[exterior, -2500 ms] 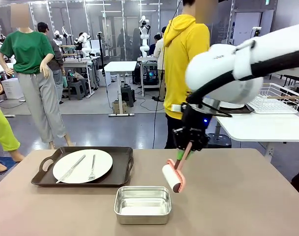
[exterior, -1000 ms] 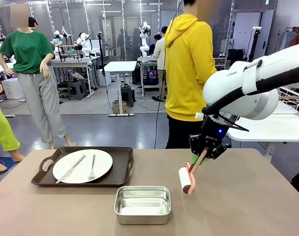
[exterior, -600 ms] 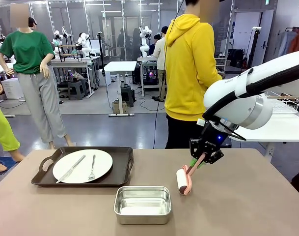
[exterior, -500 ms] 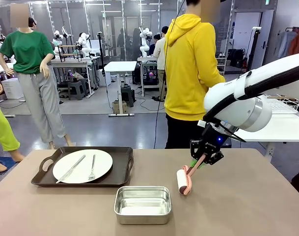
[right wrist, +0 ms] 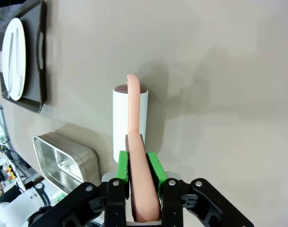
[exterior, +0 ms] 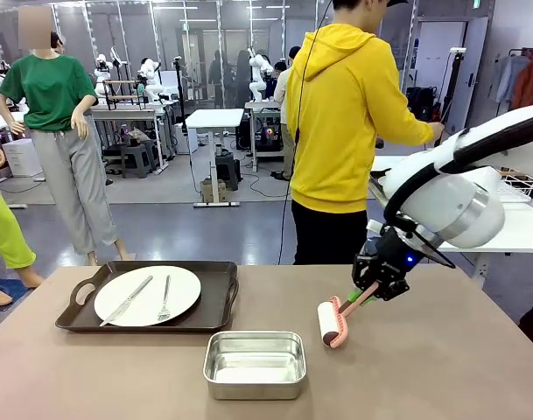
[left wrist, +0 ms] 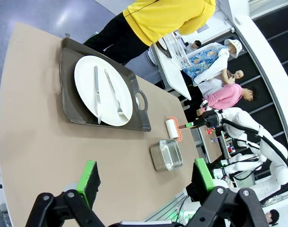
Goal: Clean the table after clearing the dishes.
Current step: When the left (or right) Handle tray is removed, use the left hand (or right hand) to clean the left (or right) side of the table with the Lint Roller.
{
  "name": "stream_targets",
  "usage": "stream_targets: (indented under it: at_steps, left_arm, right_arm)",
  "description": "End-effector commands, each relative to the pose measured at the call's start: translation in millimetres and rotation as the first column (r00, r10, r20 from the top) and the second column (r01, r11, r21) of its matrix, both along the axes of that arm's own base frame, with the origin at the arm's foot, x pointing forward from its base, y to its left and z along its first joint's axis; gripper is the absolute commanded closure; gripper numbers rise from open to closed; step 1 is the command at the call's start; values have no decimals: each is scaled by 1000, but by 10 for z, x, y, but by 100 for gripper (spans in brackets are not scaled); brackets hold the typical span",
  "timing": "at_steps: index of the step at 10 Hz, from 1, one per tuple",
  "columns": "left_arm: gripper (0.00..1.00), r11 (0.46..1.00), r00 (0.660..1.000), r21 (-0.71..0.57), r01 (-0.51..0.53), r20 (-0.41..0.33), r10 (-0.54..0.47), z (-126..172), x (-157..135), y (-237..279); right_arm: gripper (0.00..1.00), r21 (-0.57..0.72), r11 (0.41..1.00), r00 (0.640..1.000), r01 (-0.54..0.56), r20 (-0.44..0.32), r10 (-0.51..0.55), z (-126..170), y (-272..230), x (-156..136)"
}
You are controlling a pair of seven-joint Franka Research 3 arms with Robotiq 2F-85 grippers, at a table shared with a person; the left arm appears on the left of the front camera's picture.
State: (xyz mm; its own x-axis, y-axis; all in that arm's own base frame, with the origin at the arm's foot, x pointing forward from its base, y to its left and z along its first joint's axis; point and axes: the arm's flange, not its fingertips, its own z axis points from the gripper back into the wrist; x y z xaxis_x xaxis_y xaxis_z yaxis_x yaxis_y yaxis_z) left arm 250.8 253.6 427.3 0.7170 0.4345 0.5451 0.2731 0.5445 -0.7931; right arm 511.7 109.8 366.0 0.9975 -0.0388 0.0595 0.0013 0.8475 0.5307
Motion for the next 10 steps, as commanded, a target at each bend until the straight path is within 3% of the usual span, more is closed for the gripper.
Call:
stream_targets:
  at_steps: [1,5,8,10]
  left_arm:
    - [0,1000,1000,-4,8,12,-8,3,-9,15]
    - [0,1000,1000,-4,8,12,-8,3,-9,15]
    - [0,1000,1000,-4,8,12,-8,3,-9,15]
    - [0,1000,1000,-4,8,12,-8,3,-9,15]
  right_arm:
    - [78,-43,999,1000,-16,24,17,-123,-392,-197]
    - [78,-227,972,998,69,28,-64,137,-858,-209]
    - [78,-383,918,994,97,-15,-111,270,-1167,-145]
    - [78,-469,874,989,131,-4,-151,375,-1295,-127]
